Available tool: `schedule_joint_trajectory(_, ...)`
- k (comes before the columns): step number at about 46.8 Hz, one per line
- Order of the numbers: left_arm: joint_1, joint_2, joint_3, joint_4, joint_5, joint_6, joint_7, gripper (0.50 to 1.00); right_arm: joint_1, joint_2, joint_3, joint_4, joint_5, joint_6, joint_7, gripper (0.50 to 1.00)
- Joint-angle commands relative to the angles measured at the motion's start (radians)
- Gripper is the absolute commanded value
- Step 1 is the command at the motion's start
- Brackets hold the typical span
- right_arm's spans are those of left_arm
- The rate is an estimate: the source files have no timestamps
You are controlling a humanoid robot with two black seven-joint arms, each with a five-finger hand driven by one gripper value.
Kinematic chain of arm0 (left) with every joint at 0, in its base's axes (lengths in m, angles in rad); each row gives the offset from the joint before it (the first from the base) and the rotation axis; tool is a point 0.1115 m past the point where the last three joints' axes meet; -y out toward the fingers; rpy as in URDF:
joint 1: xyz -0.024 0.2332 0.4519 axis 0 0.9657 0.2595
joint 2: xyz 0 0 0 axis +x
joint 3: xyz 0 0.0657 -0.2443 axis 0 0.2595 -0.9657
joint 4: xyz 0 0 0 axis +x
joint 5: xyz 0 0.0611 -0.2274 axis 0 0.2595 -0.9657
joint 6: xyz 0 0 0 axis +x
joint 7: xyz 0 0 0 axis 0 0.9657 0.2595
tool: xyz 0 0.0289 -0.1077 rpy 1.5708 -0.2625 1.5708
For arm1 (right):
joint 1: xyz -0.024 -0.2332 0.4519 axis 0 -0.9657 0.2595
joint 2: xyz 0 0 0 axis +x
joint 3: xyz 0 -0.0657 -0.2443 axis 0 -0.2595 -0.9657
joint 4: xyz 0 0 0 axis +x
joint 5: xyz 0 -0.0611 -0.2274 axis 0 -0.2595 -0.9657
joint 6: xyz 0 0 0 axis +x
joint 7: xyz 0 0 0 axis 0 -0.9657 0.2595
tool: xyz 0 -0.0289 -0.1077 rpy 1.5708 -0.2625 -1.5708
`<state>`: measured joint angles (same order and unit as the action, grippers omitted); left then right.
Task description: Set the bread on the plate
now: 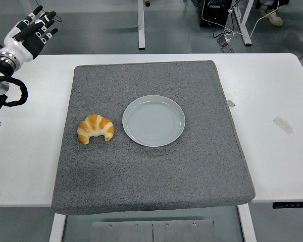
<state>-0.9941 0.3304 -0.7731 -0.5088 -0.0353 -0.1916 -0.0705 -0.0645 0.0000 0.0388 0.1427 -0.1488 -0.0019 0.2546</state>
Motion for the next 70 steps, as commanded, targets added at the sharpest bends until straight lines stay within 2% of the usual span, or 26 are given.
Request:
schedule_joint_trajectory(1, 0.002, 0.001, 0.0, 0.0, 0.0, 0.0, -0.002, 0.974, 0.0, 0.0, 0.001, 0.002, 0.0, -0.001, 0.0, 1.0)
schedule_joint_trajectory(14, -0.008, 0.001, 0.006, 0.0, 0.0, -0.003, -0.008, 0.975, 0.0, 0.0, 0.0, 0.0, 0.0, 0.0, 0.0, 1.0)
schedule_joint_trajectory(18, -0.008, 0.001, 0.006, -0.002, 0.0, -0.023, -0.008, 0.975, 0.0, 0.0, 0.0, 0.0, 0.0, -0.001, 0.0, 1.0)
schedule_joint_trajectory(22, -0.008, 0.015, 0.028, -0.017, 0.009, -0.115, -0.011, 0.975, 0.0, 0.0, 0.0, 0.0, 0.0, 0.0, 0.0, 1.0)
schedule_joint_trajectory(28, -0.026, 0.087, 0.106, -0.062, 0.041, -0.248, -0.034, 0.975, 0.0, 0.0, 0.0, 0.0, 0.0, -0.001, 0.0, 1.0)
schedule_joint_trajectory(33, -0.049, 0.136, 0.152, -0.074, 0.133, -0.391, -0.058, 0.974, 0.0, 0.0, 0.001, 0.0, 0.0, 0.0, 0.0, 1.0)
schedule_joint_trajectory(35, -0.054, 0.144, 0.156, -0.074, 0.182, -0.419, -0.069, 0.974, 0.0, 0.0, 0.001, 0.0, 0.0, -0.001, 0.0, 1.0)
schedule_joint_trajectory(46, -0.06, 0.179, 0.158, -0.083, 0.445, -0.419, -0.123, 0.974, 0.0, 0.0, 0.001, 0.0, 0.0, -0.001, 0.0, 1.0)
schedule_joint_trajectory(51, -0.058, 0.2, 0.16, -0.109, 0.541, -0.419, -0.13, 0.974, 0.0, 0.0, 0.001, 0.0, 0.002, 0.0, 0.0, 1.0)
schedule_joint_trajectory(60, -0.049, 0.232, 0.176, -0.221, 0.707, -0.419, -0.143, 0.972, 0.0, 0.0, 0.0, 0.0, 0.0, -0.001, 0.0, 1.0)
schedule_joint_trajectory(70, -0.049, 0.285, 0.278, -0.35, 0.83, -0.419, -0.173, 0.972, 0.0, 0.0, 0.0, 0.0, 0.002, 0.0, 0.0, 1.0)
